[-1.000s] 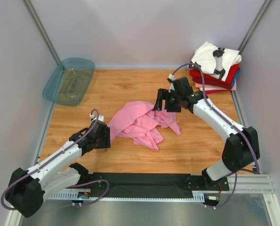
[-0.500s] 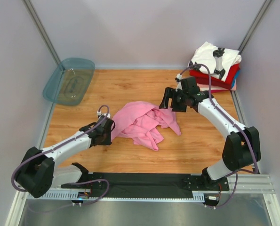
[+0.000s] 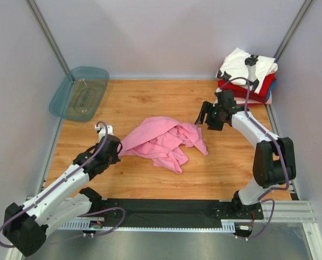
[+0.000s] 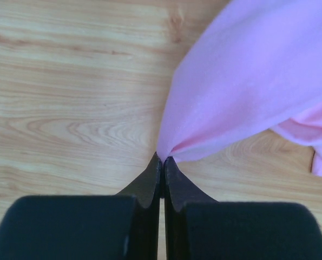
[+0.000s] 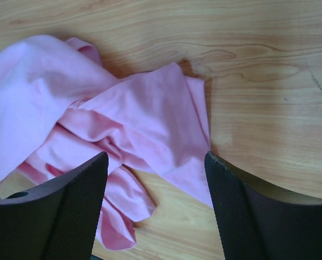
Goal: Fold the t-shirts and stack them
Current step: Flatten the tshirt out
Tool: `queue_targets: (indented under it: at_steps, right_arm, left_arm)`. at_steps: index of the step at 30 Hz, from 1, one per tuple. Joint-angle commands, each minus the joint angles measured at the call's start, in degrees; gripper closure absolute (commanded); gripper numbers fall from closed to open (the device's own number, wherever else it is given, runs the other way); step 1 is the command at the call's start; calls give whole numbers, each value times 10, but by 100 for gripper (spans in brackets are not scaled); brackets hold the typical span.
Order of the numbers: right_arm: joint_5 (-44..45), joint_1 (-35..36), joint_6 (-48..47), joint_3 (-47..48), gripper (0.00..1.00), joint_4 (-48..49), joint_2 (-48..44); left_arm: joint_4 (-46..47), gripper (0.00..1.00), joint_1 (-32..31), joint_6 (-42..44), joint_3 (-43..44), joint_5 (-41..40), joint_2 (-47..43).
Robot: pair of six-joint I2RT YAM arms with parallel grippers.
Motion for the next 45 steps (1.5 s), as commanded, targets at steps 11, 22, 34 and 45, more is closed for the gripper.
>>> queue_targets:
  at_steps: [11, 22, 34, 45]
  right_arm:
    - [77, -2, 10, 44, 42, 17, 143]
    - [85, 17, 10, 109, 49, 14, 230]
    - [87, 27, 4, 87, 99, 25, 235]
    - [163, 26, -27, 141, 100, -51, 109]
  left_arm:
    - [27, 100, 2, -19, -60, -49, -70]
    - [36, 100, 2, -15, -67, -46, -75]
    - [41, 100, 9, -16, -69, -46, -74]
    - [-13, 100, 18, 12, 33, -29, -34]
